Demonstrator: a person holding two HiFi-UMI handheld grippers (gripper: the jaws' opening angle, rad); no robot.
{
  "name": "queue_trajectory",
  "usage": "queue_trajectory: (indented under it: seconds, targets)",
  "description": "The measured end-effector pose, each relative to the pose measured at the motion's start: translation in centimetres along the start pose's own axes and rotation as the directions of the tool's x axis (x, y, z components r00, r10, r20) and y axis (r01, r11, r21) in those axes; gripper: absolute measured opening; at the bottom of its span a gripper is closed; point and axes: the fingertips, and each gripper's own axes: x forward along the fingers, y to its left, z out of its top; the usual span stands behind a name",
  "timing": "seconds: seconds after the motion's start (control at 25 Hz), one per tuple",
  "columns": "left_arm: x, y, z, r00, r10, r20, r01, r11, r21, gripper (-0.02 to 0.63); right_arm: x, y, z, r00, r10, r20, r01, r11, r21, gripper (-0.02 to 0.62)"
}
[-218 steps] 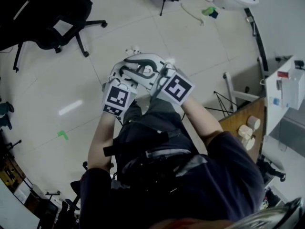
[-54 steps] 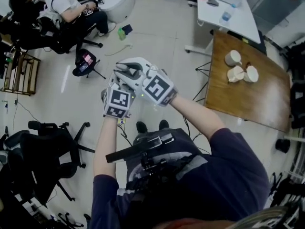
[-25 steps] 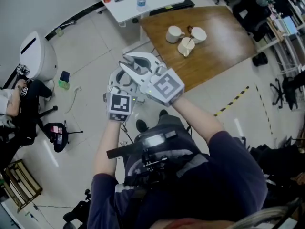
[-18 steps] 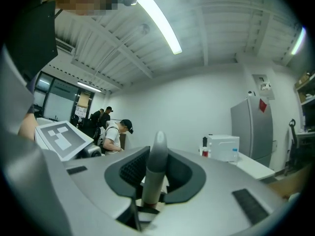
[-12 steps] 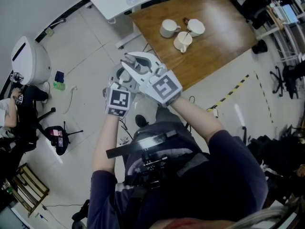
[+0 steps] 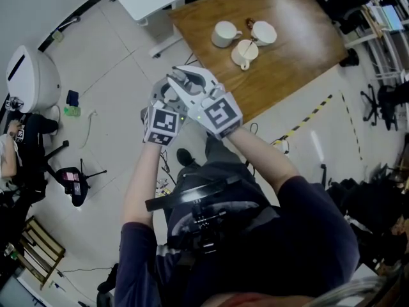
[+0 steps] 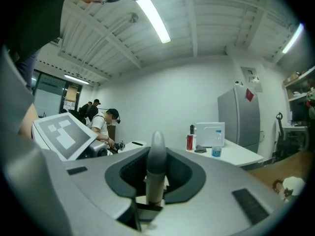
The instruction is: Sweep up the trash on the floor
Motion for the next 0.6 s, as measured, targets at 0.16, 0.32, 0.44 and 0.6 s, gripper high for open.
queue_trajectory:
  seconds: [0.16,0.32,0.44,0.6]
  targets:
    - [1.7,-0.1,-1.2,1.000,-0.015,-0.023,0.014,1.000,-0.017,0.112,0.4,-1.6,-1.8,0.999,-0.035,-0.023,0.035,0.999,0.025,0.097]
    - [3.0,-0.3,-2.9,0.998,-0.036,-0.048,0.035,0.999,-0.030,0.115,0.6,-3.2,-4.1,0.996,-0.058,-0.070,0.062,0.996,0.062,0.097]
    - [4.0,-0.4,-4.1,0.996,-0.053,-0.068,0.050,0.998,-0.039,0.114,0.8,-4.4,-6.3,0.993,-0.052,-0.103,0.060,0.995,0.075,0.097]
    - [5.3,-0.5,-5.4,0.993,-0.074,-0.096,0.071,0.997,-0.032,0.114,1.2,-5.2,-8.1,0.995,-0.023,-0.102,0.033,0.994,0.100,0.097]
